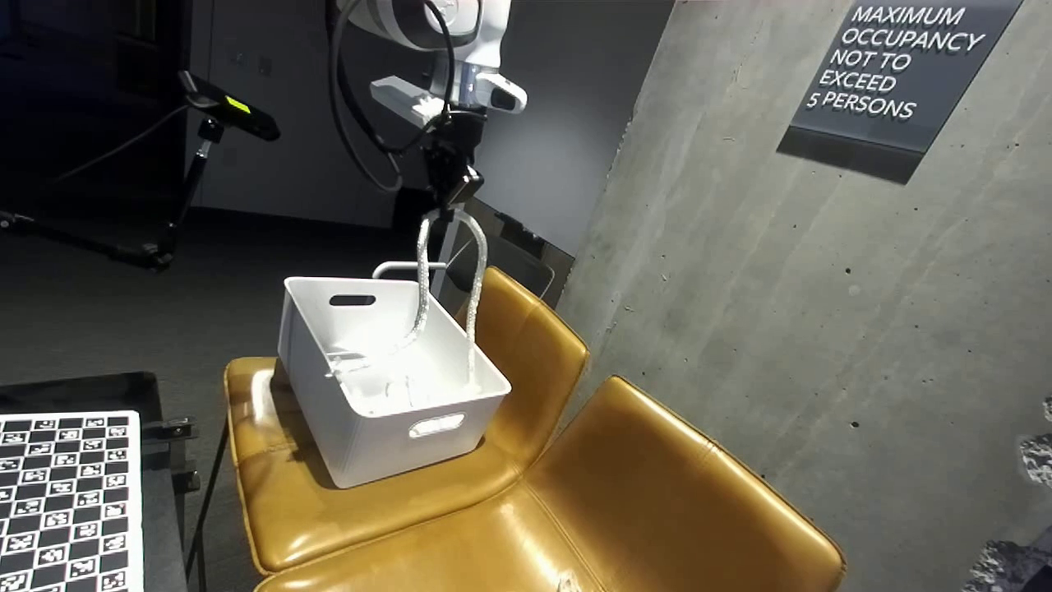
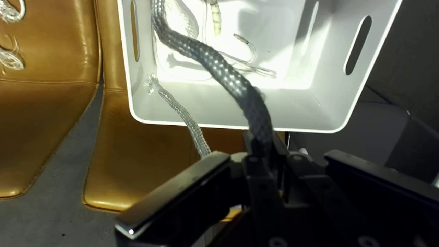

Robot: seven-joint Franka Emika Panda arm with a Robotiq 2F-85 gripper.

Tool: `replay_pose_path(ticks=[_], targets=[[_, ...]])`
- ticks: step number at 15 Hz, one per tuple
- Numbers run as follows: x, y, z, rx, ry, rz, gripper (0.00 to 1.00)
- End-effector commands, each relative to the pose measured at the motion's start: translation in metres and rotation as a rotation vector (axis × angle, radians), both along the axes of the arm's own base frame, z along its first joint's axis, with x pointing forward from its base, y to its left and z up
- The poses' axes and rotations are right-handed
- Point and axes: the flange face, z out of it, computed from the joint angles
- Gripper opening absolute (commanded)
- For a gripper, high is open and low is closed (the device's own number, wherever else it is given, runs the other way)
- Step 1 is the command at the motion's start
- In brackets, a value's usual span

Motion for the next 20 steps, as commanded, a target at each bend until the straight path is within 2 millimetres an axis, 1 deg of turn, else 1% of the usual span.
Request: replay_pose_path(ticks=[1, 5, 10, 14, 20], targets=[[0.025, 0.022, 0.002, -0.006, 0.006, -0.010, 0.03], [0.037, 0.035, -0.022, -0.014, 0.030, -0.006, 0.03], [0.044, 0.037, -0.056, -0.029, 0.070, -0.001, 0.03], [0.040, 0.032, -0.083, -0.042, 0.106, 0.000, 0.03], [0.027, 0.030, -0.115, -0.052, 0.163, 0.003, 0.03]])
